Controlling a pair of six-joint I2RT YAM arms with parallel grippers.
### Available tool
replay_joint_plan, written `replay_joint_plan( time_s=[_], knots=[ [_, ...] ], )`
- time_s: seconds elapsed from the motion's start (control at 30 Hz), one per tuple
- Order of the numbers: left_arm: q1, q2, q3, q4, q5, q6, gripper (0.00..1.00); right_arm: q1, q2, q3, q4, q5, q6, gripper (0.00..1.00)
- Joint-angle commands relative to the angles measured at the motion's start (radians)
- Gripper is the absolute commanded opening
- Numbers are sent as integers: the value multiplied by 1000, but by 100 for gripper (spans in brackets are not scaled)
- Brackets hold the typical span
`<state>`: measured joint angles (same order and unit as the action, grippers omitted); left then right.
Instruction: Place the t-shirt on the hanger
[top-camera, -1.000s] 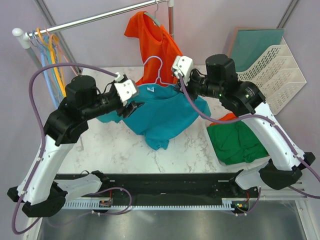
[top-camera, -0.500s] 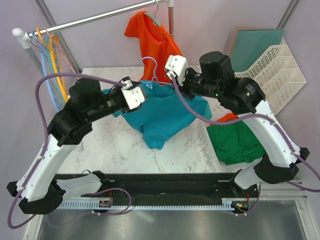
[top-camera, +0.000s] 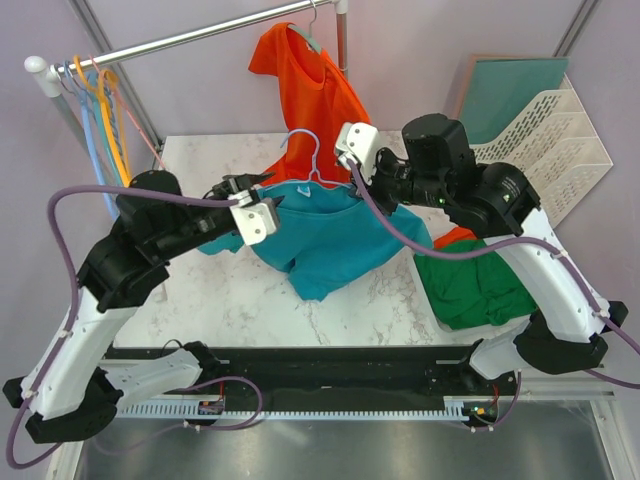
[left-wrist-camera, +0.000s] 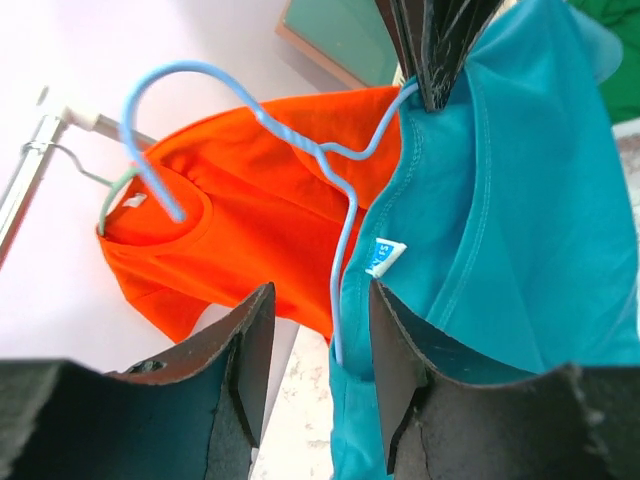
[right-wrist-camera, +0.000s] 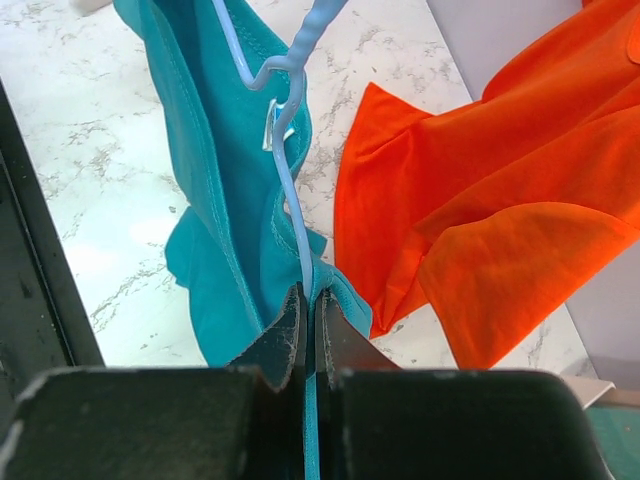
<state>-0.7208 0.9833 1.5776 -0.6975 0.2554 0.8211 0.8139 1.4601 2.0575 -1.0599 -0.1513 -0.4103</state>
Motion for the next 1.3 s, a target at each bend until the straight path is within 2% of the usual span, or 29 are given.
replay_joint_plan(
  time_s=[0.0, 0.23, 0.33, 0.43, 0.47, 0.53, 0.57, 0.6, 0.63, 0.67, 0.77, 0.9, 0.93, 1.0, 1.03, 1.1, 1.13, 1.17, 1.27],
  knots=[
    [-31, 29, -41, 59, -64, 116, 49, 16, -9, 23, 20, -21, 38, 0],
    [-60, 72, -34, 64, -134, 138, 51, 37, 19, 70, 29, -30, 48, 0],
    [-65, 89, -36, 92, -209, 151, 47, 50, 19, 81, 32, -28, 51, 0],
    [-65, 84, -25, 99, -232, 144, 33, 54, 3, 75, 32, -24, 70, 0],
    [-65, 78, -22, 99, -232, 136, 24, 54, 0, 75, 32, -24, 77, 0],
    [-65, 51, -25, 96, -234, 122, 15, 56, -23, 52, 37, -24, 93, 2],
    [-65, 40, -28, 98, -229, 118, 5, 56, -32, 41, 40, -13, 96, 12],
    [-63, 29, -40, 95, -220, 115, 3, 54, -43, 15, 40, -4, 99, 15],
    [-63, 11, -48, 92, -217, 116, 2, 56, -61, 3, 38, 7, 106, 18],
    [-63, 3, -59, 92, -212, 116, 2, 56, -73, -22, 40, 15, 108, 34],
    [-55, -6, -70, 89, -214, 107, 2, 54, -115, -59, 29, 15, 113, 43],
    [-54, 3, -67, 122, -228, 105, 2, 51, -181, -102, 11, 64, 96, 61],
    [-52, 11, -61, 125, -231, 111, 2, 47, -191, -105, 11, 81, 96, 71],
    [-52, 21, -33, 142, -219, 142, 2, 30, -211, -97, 12, 94, 93, 82],
    [-52, 28, -15, 168, -219, 157, 2, 7, -218, -86, 17, 91, 97, 95],
    [-54, 93, 109, 187, -228, 174, 2, -21, -221, -30, 40, 82, 119, 98],
    [-54, 129, 172, 144, -220, 179, 2, -45, -218, -4, 49, 79, 123, 98],
    [-52, 177, 285, 127, -190, 193, 2, -53, -216, 51, 60, 81, 131, 98],
    [-52, 233, 435, 124, -148, 249, 2, -59, -218, 133, 116, 101, 160, 98]
  ],
)
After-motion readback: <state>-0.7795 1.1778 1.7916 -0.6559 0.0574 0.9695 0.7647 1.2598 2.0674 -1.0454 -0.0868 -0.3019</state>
